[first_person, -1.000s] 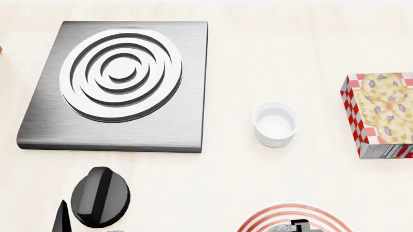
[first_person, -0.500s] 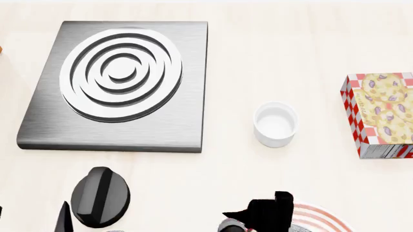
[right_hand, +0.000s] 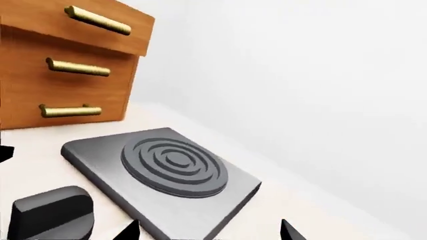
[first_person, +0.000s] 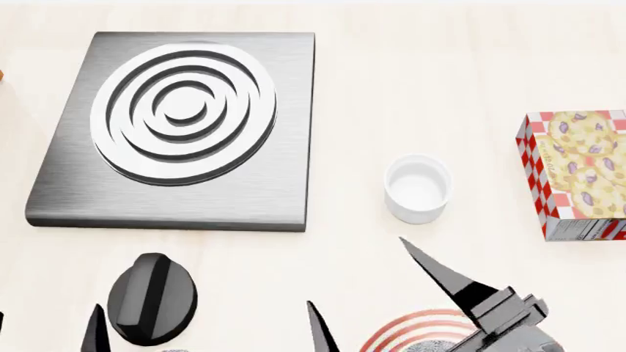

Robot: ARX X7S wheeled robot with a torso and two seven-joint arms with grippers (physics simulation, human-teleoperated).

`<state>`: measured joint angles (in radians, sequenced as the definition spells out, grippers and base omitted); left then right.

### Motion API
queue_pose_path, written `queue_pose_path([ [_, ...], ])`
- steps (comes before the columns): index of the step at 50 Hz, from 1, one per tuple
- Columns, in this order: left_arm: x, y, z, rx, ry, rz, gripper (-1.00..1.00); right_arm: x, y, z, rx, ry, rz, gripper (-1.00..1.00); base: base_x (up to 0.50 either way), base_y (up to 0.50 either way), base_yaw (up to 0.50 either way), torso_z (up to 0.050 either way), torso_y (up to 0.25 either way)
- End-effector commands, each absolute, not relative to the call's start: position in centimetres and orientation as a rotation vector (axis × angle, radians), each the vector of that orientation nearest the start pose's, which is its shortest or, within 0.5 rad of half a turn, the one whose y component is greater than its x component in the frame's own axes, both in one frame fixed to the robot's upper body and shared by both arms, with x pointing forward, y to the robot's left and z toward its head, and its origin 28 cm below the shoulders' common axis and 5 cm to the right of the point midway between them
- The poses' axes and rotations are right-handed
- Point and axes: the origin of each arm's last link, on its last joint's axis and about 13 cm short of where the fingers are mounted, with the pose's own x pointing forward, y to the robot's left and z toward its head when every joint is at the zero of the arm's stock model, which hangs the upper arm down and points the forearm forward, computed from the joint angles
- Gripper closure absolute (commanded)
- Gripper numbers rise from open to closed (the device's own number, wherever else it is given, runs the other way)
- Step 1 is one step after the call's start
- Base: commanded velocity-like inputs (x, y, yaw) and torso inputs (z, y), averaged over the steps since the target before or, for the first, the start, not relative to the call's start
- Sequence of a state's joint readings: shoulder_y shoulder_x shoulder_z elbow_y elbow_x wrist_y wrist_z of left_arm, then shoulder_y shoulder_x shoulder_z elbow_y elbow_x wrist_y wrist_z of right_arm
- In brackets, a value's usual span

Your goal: Pick the akita bowl on the ramekin and place it on the plate.

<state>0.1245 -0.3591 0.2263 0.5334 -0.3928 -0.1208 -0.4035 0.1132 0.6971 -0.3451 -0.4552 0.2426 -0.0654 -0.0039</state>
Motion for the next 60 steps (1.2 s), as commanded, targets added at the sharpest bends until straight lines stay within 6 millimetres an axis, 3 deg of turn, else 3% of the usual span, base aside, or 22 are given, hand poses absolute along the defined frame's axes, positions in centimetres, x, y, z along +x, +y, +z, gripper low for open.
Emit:
queue_pose_path([
  [1, 16.9, 21.1, 8.7, -0.144, -0.160, -0.004, -1.00, 21.1, -15.4, 11.4, -0.189, -0.475, 0.227, -1.00, 0.00, 0.00, 0.00, 0.000, 0.000],
  [17, 17.0, 21.2, 8.7, -0.167, -0.163, -0.015, -1.00, 21.0, -17.0, 10.6, -0.002, -0.556, -0.003, -1.00, 0.00, 0.00, 0.00, 0.000, 0.007],
  [33, 17.1, 21.3, 8.7, -0.170, -0.161, -0.011, -1.00, 20.2, -17.4, 10.0, 0.069, -0.621, -0.042, -1.00, 0.00, 0.00, 0.00, 0.000, 0.250],
  [60, 16.9, 21.2, 8.8, -0.170, -0.175, -0.027, -1.00, 18.5, -17.8, 10.8, 0.149, -0.815, -0.073, -1.00, 0.00, 0.00, 0.00, 0.000, 0.250],
])
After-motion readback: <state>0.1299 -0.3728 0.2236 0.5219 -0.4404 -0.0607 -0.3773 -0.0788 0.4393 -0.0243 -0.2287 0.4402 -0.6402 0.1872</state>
